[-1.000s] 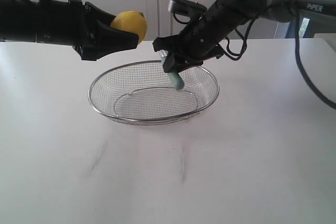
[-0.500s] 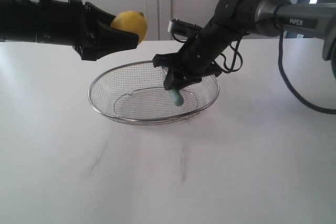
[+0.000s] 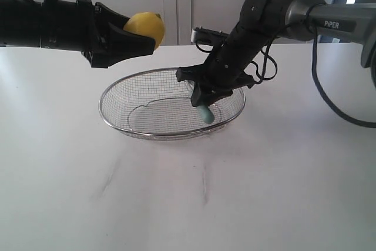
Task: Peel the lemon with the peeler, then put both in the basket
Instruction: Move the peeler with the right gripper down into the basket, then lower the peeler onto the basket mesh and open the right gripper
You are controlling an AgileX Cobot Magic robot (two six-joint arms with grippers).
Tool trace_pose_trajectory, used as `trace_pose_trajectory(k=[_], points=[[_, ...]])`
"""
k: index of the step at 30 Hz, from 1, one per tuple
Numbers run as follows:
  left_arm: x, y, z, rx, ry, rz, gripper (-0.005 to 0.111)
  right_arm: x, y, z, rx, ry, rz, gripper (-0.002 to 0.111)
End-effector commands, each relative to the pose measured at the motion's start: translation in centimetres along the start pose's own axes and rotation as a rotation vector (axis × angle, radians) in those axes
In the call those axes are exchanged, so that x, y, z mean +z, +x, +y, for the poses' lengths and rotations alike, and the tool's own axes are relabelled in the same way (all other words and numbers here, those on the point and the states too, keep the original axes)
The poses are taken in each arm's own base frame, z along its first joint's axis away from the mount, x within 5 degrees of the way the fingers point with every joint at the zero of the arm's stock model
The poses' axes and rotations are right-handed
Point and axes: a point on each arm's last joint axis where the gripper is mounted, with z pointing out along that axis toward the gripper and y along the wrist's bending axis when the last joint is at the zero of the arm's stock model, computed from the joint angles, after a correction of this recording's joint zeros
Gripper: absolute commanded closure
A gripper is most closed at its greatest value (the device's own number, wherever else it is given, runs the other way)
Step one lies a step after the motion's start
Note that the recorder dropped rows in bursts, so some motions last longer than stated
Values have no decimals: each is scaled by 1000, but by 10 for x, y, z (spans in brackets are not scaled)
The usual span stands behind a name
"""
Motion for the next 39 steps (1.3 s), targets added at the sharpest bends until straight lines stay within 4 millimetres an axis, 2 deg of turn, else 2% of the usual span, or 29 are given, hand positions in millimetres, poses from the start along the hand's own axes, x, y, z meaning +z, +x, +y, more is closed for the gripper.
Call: trace_pose_trajectory(k=[1, 14, 25, 33, 39], points=[[-2, -5, -1, -13, 6, -32, 107, -1, 2, 0, -14, 9, 27, 108], [-2, -5, -1, -13, 6, -32, 107, -2, 8, 5, 13, -37, 91, 108], [-2, -5, -1, -13, 6, -32, 107, -1, -1, 5, 9, -36, -10, 108], [-2, -5, -1, -13, 6, -32, 107, -1, -3, 3, -187, -18, -26, 108], [-2, -5, -1, -13, 6, -32, 107, 6, 1, -7, -296, 57, 24, 108]])
